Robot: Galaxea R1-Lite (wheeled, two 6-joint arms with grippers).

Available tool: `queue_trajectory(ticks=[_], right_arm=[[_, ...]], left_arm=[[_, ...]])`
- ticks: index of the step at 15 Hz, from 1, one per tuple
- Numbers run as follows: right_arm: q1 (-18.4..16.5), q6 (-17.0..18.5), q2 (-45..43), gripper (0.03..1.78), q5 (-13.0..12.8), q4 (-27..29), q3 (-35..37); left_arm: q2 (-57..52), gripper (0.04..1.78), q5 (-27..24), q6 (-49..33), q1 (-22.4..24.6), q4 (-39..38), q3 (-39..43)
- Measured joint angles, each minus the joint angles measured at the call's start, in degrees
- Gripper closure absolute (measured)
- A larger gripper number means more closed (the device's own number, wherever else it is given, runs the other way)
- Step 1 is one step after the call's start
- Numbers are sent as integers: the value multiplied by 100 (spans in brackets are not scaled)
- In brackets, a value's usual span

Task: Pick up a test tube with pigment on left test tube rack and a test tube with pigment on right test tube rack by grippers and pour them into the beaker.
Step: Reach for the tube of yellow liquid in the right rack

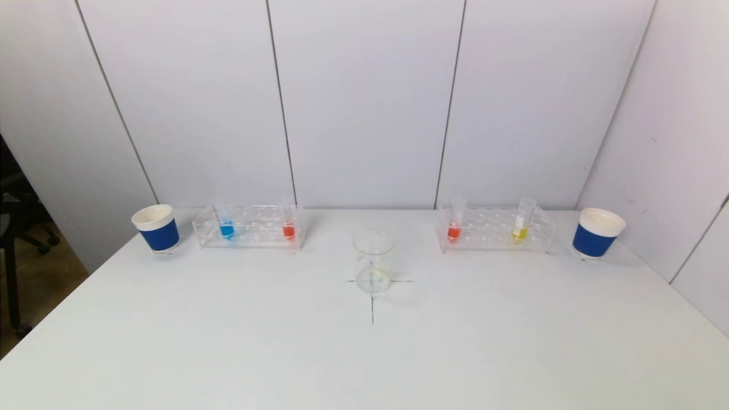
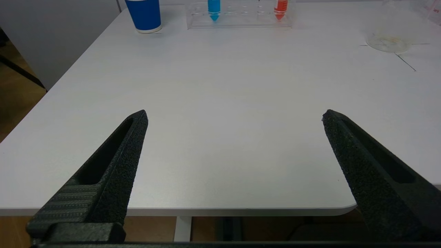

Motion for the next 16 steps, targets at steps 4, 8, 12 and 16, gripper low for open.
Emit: queue_trajectory(ticks=[4,8,12,16], right_arm=[[0,0,0,4,5,0,2],[0,9,0,4,2,-5,9],[0,9,0,4,-13,-16,13],[0,-13,2,4,-37,184,-482]], left_arm=[[0,5,0,0,0,2,0],[0,5,0,0,1,0,11],[0,5,0,0,0,2,2],[0,5,0,2,0,2,0]])
